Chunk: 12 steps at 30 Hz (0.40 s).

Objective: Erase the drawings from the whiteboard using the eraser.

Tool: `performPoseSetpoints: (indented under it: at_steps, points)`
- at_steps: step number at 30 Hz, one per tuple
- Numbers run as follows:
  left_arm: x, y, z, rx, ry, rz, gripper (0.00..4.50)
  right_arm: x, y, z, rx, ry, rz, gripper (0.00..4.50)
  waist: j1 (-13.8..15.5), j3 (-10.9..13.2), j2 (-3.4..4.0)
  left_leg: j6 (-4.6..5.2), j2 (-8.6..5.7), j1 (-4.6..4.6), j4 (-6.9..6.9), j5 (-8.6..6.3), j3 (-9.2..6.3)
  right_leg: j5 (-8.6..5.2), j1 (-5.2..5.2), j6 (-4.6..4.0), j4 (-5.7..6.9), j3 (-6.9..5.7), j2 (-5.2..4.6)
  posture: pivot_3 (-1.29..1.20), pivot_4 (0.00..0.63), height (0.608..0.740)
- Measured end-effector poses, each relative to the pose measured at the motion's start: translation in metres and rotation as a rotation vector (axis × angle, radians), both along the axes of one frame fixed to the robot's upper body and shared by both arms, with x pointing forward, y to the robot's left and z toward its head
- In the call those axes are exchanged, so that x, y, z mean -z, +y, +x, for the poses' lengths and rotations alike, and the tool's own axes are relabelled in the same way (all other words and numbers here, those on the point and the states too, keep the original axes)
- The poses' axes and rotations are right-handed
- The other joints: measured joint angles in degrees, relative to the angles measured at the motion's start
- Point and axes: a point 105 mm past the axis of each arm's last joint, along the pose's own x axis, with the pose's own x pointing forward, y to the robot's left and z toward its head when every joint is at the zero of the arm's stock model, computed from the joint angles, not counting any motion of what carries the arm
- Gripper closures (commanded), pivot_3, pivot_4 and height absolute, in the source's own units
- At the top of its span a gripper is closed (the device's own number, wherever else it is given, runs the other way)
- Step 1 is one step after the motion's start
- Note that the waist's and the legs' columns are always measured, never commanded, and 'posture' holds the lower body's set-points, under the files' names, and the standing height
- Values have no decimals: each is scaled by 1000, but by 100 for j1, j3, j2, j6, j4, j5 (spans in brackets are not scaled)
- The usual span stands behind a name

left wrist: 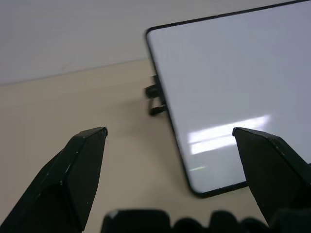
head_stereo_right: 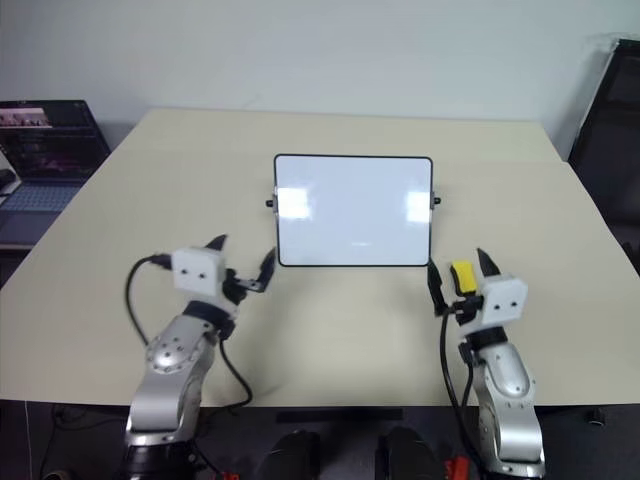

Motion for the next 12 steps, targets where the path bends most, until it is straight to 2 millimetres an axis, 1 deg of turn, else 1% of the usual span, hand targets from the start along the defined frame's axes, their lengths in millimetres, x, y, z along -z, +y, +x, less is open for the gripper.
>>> performPoseSetpoints:
  at_steps: [4,9,12]
  points:
    - [22,9,-15,-59,66,-4,0,21,-9,-17,-16,77,-49,25,1,-2,-1,0,4,6,-1,0,3,-6,4,8,-1,1,0,0,150,740]
    - [38,17,-30,-102,117,-5,0,26,-14,-28,3,101,-51,25,-2,-4,2,0,9,29,-1,0,12,-11,21,10,-1,8,2,0,150,740]
    - [37,23,-30,-152,106,-14,0,30,-17,-30,11,122,-57,25,2,-5,1,0,7,48,0,0,14,-13,44,9,-5,9,1,0,150,740]
